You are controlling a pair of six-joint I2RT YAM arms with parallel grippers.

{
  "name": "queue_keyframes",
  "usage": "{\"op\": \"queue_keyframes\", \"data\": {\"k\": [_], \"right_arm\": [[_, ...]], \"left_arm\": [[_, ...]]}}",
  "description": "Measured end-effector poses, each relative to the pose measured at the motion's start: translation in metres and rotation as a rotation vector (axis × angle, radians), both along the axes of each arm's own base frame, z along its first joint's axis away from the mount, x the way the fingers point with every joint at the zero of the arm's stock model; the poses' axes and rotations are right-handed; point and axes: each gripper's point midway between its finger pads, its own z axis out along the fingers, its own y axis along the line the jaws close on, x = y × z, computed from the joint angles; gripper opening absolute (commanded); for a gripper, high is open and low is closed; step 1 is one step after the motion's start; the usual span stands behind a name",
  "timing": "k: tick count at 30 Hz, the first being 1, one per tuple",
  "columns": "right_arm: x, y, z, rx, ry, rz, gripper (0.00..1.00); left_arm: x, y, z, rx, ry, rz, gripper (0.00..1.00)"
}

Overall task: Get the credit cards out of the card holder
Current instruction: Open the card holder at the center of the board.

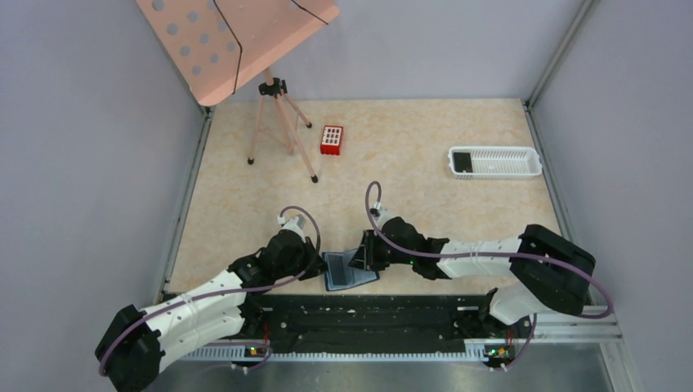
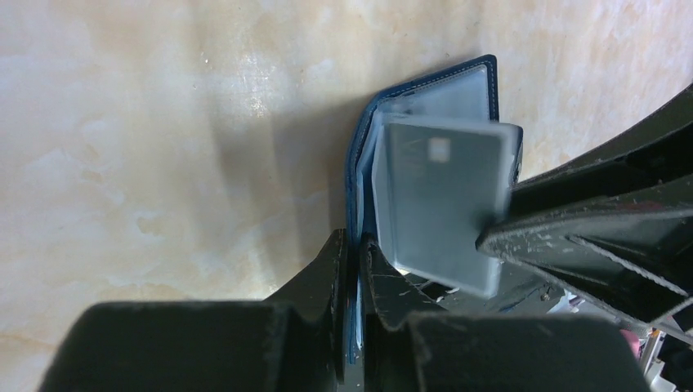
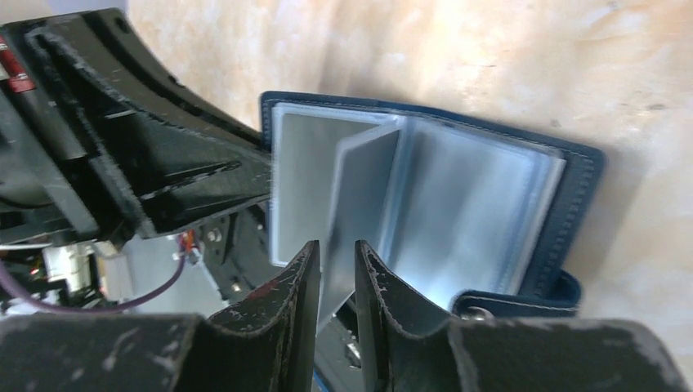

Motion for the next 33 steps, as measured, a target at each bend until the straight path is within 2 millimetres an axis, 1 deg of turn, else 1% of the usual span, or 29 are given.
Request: {"op": "queue_keyframes", "data": {"k": [3,6,8,11,13,16,20,22,26,28,33], "right_arm": [[0.005,-0.01,-0.007,-0.072,-0.008,-0.035,0.21],[0.008,-0.029,-0.013,-0.16,-0.02,-0.082,0.22],[0.009,-0.038,-0.01,-0.192,-0.032,-0.101,0.22],[0.013,-0.044,0.005,-0.192,-0.066,-0.12,0.22],[0.015,-0.042,0.018,-0.17,-0.086,-0.121,0.22],[0.018,-0.035,0.029,-0.134,-0.105,-0.114,0.22],[0.016,-0.019,0.037,-0.067,-0.106,-0.074,0.22],[0.014,-0.011,0.033,-0.046,-0.092,-0.053,0.22],[0.012,0.0,0.019,-0.037,-0.056,-0.023,0.21],[0.01,0.004,0.011,-0.036,-0.036,-0.011,0.21],[0.008,0.01,0.003,-0.025,-0.011,0.003,0.2]], "left_arm": [[0.0,0.0,0.0,0.0,0.0,0.0,0.1],[0.0,0.0,0.0,0.0,0.0,0.0,0.1],[0.0,0.0,0.0,0.001,0.0,0.0,0.11],[0.0,0.0,0.0,0.001,0.0,-0.001,0.15],[0.0,0.0,0.0,0.003,-0.001,-0.002,0.19],[0.0,0.002,-0.001,0.013,0.002,-0.001,0.28],[-0.001,0.006,-0.003,0.034,0.008,0.01,0.34],[-0.001,0.007,-0.002,0.032,0.007,0.016,0.36],[0.001,0.003,0.01,-0.013,-0.022,0.021,0.42],[0.003,0.0,0.017,-0.048,-0.041,0.025,0.43],[0.003,-0.003,0.021,-0.093,-0.061,0.026,0.45]]}}
